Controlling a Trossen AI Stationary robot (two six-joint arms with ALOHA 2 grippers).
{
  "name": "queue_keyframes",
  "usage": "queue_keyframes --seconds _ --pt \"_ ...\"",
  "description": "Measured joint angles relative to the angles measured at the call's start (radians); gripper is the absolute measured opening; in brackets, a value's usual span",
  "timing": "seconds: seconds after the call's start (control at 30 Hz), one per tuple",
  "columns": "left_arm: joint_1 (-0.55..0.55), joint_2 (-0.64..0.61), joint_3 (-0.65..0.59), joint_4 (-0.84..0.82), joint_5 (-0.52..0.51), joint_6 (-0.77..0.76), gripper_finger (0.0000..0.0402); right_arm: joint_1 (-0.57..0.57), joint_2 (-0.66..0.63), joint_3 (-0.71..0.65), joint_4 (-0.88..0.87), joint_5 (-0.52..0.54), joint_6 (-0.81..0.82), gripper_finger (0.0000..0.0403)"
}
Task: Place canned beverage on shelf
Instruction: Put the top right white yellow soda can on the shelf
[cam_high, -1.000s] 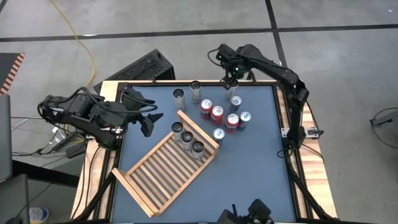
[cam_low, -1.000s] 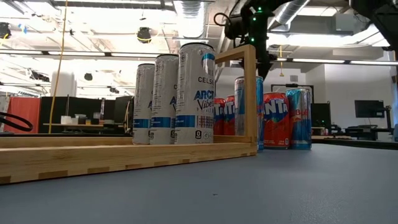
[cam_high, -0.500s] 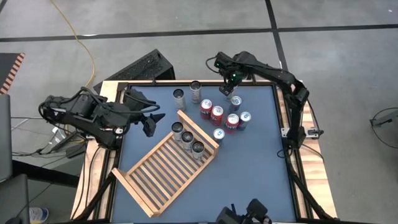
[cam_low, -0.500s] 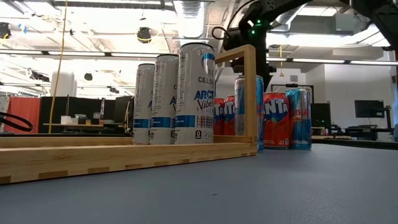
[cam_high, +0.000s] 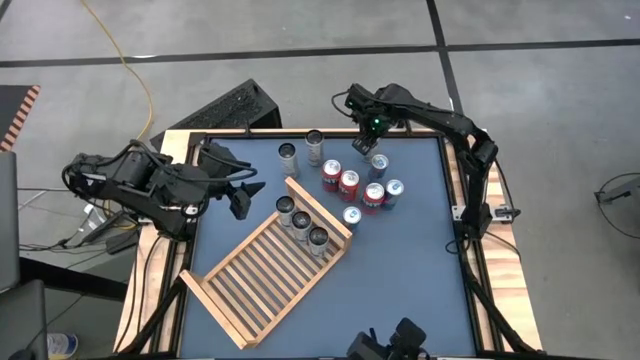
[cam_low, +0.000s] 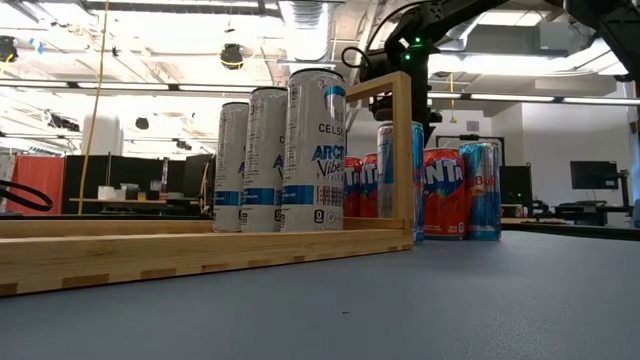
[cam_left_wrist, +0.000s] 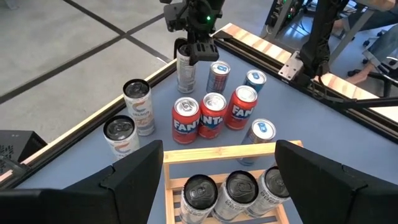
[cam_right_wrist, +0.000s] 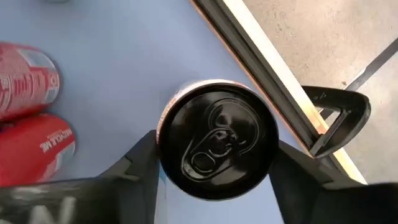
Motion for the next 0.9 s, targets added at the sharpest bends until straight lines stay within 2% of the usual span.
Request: queue_keyframes --seconds 0.13,0.33,0.7,0.9 --pt "0.0 0.0 0.0 -0.001 0.0 0.0 0.0297 0.009 -0.001 0.001 -0.004 0.005 -0.077 0.0164" --pt "0.0 0.0 0.0 -0.005 0.007 0.009 0.0297 0.032 -0.001 0.002 -0.019 0.018 -0.26 0.0164" --pt "0.0 0.0 0.0 -0.005 0.011 0.032 0.0297 0.076 -0.068 -0.002 -0.004 -0.007 -0.72 0.0164" --pt "0.0 0.0 0.0 -0.005 0.011 0.044 0.0297 0.073 -0.124 -0.002 0.05 0.013 -0.792 0.0158"
